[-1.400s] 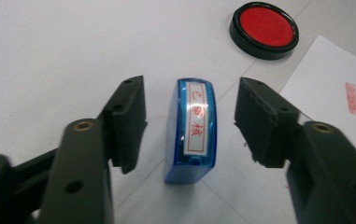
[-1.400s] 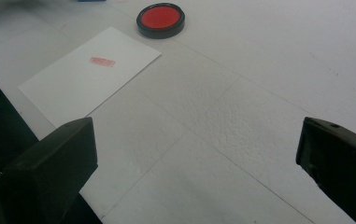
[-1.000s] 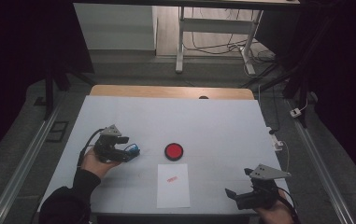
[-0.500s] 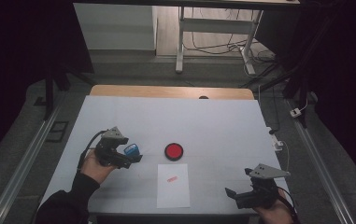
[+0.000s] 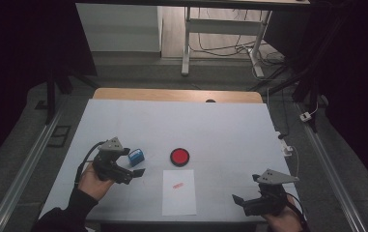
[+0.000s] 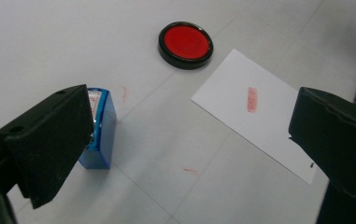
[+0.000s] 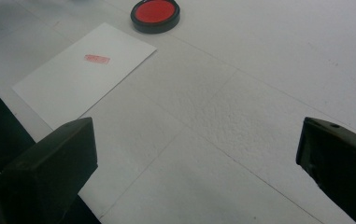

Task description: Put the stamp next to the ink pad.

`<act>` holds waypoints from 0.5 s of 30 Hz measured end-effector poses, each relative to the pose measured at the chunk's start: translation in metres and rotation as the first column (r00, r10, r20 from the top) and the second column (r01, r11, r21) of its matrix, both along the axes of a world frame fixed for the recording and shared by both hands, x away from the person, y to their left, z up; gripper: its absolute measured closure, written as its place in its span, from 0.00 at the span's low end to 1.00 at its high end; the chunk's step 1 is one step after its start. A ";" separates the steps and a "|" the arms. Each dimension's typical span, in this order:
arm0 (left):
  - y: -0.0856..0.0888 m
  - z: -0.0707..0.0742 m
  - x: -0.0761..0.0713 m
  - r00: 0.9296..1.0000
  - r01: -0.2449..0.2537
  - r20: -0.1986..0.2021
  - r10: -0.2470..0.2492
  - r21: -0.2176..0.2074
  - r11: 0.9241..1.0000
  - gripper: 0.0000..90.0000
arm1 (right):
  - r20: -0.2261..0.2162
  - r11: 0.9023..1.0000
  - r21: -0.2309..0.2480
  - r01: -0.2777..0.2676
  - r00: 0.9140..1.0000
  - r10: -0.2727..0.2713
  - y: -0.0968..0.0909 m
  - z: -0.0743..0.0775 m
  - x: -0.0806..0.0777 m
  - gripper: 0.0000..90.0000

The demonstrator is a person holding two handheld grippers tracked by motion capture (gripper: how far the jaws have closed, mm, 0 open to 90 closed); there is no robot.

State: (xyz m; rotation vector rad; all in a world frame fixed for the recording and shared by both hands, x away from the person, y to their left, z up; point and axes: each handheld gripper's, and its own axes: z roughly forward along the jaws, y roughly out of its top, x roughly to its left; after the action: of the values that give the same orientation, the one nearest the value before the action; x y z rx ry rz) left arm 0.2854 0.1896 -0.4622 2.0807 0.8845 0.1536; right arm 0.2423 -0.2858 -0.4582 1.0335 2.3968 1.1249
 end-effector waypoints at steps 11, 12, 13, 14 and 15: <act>0.017 0.001 -0.030 0.999 -0.031 0.004 0.032 -0.058 0.998 0.00 | -0.004 1.000 0.005 0.005 1.000 -0.005 -0.001 0.000 0.000 0.00; 0.019 0.001 -0.033 0.999 -0.032 0.005 0.032 -0.065 0.997 0.00 | -0.003 1.000 0.005 0.006 1.000 -0.006 -0.002 0.000 -0.001 0.00; 0.020 0.002 -0.035 0.999 -0.034 0.005 0.034 -0.068 0.997 0.00 | -0.003 1.000 0.006 0.008 1.000 -0.008 -0.002 0.000 -0.001 0.00; 0.022 0.002 -0.038 0.999 -0.038 0.007 0.039 -0.071 0.997 0.00 | -0.003 1.000 0.009 0.011 1.000 -0.011 -0.002 0.000 -0.001 0.00; 0.024 0.001 -0.041 0.999 -0.042 0.008 0.043 -0.074 0.996 0.00 | -0.002 1.000 0.008 0.011 1.000 -0.011 -0.002 0.000 -0.001 0.00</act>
State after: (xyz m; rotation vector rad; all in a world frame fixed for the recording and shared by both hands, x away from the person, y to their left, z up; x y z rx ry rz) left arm 0.2443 0.2134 -0.4608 1.9924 0.9159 0.1509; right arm 0.2412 -0.2877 -0.4580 1.0497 2.3871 1.1318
